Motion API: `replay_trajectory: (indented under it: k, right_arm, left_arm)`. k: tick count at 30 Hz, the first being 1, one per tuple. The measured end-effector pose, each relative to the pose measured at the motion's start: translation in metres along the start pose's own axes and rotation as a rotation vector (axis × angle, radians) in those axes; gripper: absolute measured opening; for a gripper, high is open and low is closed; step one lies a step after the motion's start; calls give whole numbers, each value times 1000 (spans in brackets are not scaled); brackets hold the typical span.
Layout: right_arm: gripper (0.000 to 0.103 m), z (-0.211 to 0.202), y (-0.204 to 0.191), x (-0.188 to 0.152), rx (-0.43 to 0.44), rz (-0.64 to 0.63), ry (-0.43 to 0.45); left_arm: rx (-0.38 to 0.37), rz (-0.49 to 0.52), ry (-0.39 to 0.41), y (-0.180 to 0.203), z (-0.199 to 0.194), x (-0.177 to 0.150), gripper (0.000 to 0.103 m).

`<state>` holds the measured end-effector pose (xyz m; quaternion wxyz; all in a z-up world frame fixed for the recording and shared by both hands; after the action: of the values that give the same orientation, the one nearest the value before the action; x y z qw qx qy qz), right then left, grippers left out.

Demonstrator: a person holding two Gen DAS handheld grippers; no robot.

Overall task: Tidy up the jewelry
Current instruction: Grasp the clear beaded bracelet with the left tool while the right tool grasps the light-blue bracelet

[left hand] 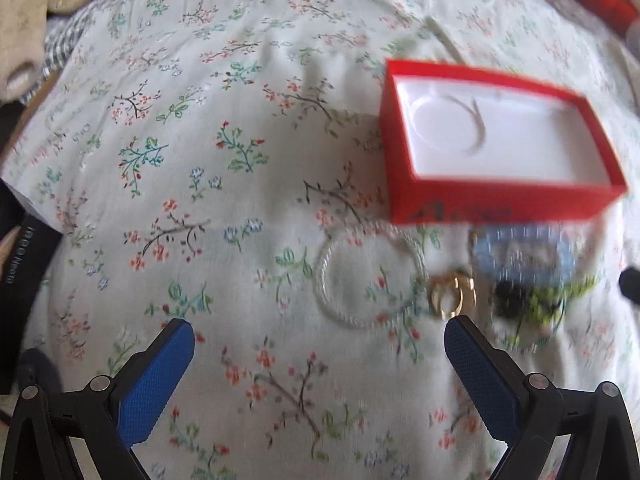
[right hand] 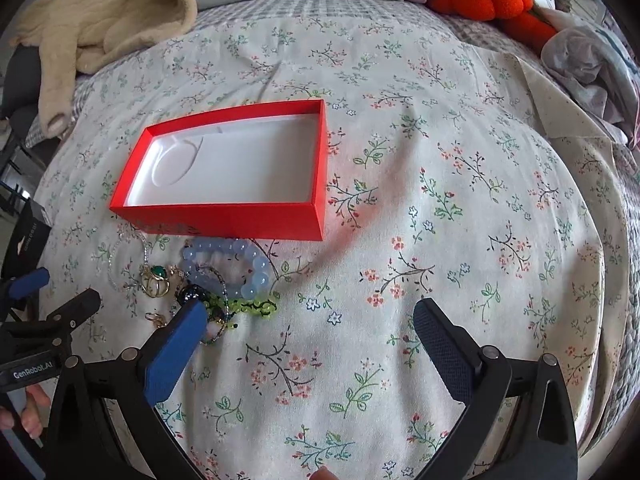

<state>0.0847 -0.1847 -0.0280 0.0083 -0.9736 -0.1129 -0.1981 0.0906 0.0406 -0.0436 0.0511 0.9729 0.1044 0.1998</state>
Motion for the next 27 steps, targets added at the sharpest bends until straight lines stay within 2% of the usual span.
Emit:
replay_trajectory:
  k: [3, 7, 11, 17, 21, 22, 26, 27]
  right_arm:
    - [96, 9, 0, 5, 47, 2, -14]
    - [72, 26, -1, 7, 155, 40, -45]
    - [49, 39, -2, 14, 217, 67, -48]
    - [31, 54, -12, 24, 267, 71, -57]
    - [25, 63, -16, 25, 253, 56, -73]
    - [21, 64, -16, 26, 249, 54, -73]
    - [13, 65, -19, 25, 229, 31, -75]
    - [13, 65, -20, 26, 221, 26, -74]
  left_arm:
    - [-87, -78, -35, -8, 10, 9, 94]
    - [-160, -148, -76, -15, 26, 18, 80]
    - [-200, -181, -124, -15, 43, 19, 54]
    - [-193, -142, -116, -8, 52, 23, 39]
    - [-193, -113, -123, 0, 57, 24, 27]
    - [-188, -103, -125, 2, 58, 24, 24]
    - [-145, -67, -111, 5, 60, 22, 4]
    - [-143, -68, -110, 5, 59, 21, 2]
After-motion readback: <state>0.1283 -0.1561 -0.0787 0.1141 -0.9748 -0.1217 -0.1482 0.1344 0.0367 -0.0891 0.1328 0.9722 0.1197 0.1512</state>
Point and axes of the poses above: each gripper's, at about its wrist camera, not at the fingertips, and z roughly the way its jaws point, y to its right, x to its top, the point moved 7 cm from there along z, roughly the way its jaws point, and after that the axes turned 13 degrees about -z, right-handed, at the moved point
